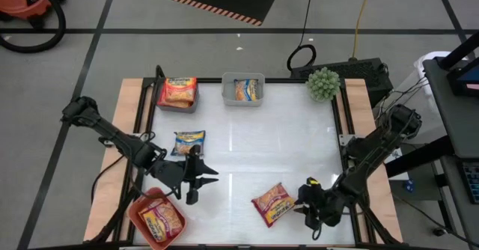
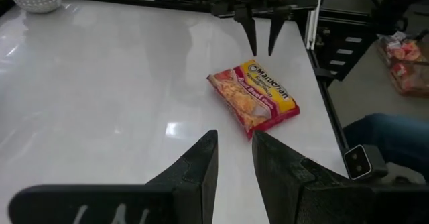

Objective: Sort Maruchan noodles
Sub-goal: Put the red noodle pack into the orange bin

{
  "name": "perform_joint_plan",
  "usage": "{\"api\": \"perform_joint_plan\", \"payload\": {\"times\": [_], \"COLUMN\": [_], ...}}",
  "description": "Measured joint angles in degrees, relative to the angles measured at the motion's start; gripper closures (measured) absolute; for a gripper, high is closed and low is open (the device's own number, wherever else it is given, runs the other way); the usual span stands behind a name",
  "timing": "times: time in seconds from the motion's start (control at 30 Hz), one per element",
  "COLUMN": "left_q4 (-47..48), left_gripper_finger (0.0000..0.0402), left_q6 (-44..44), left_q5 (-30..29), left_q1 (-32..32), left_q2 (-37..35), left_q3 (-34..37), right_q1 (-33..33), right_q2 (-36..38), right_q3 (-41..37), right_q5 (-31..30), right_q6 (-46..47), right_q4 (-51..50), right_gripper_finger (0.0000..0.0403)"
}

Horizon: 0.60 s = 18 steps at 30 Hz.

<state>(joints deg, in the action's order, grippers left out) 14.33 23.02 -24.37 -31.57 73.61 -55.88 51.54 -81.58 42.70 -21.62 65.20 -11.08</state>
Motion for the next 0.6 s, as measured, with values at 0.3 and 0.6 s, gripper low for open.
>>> {"api": "perform_joint_plan", "payload": {"times": [0.3, 0.6], "left_q4": [-0.1, -0.1], "left_gripper_finger": [0.0305, 0.0305], "left_q6": [2.0, 2.7], "left_q5": [-1.7, -1.8], "left_q1": [-2.1, -3.2], "left_q2": [0.3, 3.3], "left_q3": [0.0, 0.0], "right_q1": [2.0, 1.7], "right_q2": [-3.1, -5.6], "right_q3": [0.0, 0.0], "right_q5": [-4.2, -4.0], "right_q6": [2.6, 0.9], "right_q4": [-0.9, -1.8], "right_gripper_finger": [0.0229, 0.0174]}}
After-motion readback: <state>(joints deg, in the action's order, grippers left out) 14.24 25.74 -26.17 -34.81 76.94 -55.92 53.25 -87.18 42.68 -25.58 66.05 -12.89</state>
